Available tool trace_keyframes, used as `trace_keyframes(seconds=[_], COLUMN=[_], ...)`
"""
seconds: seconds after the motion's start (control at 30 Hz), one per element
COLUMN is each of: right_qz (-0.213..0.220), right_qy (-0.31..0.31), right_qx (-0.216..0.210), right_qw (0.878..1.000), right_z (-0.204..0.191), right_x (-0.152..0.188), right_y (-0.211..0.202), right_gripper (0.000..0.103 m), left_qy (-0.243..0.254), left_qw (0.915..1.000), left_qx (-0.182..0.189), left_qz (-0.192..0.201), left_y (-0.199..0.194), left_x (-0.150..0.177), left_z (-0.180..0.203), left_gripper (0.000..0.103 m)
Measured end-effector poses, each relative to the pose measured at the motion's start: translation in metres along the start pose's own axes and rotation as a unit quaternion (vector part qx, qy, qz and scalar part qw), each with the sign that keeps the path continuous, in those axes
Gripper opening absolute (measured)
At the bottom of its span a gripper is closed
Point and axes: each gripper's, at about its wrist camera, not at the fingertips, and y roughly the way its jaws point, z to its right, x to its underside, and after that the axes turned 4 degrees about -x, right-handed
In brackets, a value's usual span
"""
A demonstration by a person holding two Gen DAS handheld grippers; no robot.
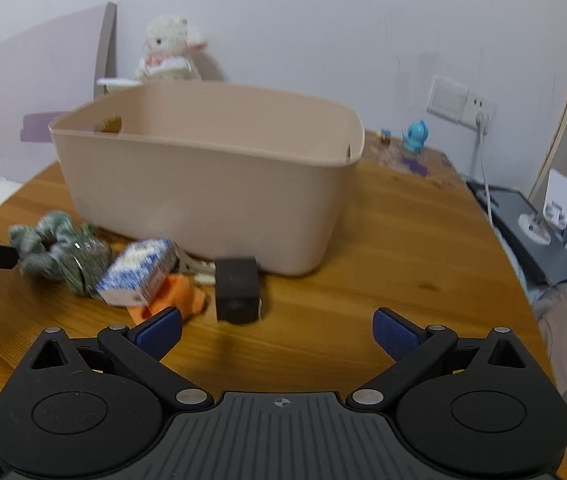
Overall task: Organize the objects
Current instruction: 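Move both open tools back down to the remaining items, then grasp the green plaid cloth with the left tool while the right tool grasps the black cube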
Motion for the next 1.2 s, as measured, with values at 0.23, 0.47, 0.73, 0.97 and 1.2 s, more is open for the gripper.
trace_keyframes(seconds=[0.23,0.47,0.73,0.97,1.2], right_qz=[-0.025,-0.023,-0.003,0.01,0.011], right_qy=[0.013,0.013,0.018,0.004,-0.027], right_qx=[0.003,-0.002,-0.008,-0.019,-0.035], right_qw=[1.0,1.0,1.0,1.0,0.999], right_z=[0.005,0.003,0.001,-0.01,-0.022], right_x=[0.01,0.008,-0.002,-0.005,-0.004], right_y=[0.031,0.052,0.068,0.069,0.061], right_gripper=[0.103,0.103,0.096,0.072,0.029], left_qy=[0.027,0.043,0.063,0.068,0.091], left_qw=[0.9995,0.9983,0.9966,0.9953,0.9926], left_qx=[0.011,0.029,0.042,0.062,0.072], left_qz=[0.011,0.027,0.031,0.031,0.034], left_y=[0.017,0.03,0.046,0.048,0.04], left_x=[0.006,0.005,0.001,0.003,0.006], left_z=[0.0,0.001,0.011,0.017,0.024], left_gripper=[0.089,0.089,0.089,0.065,0.025])
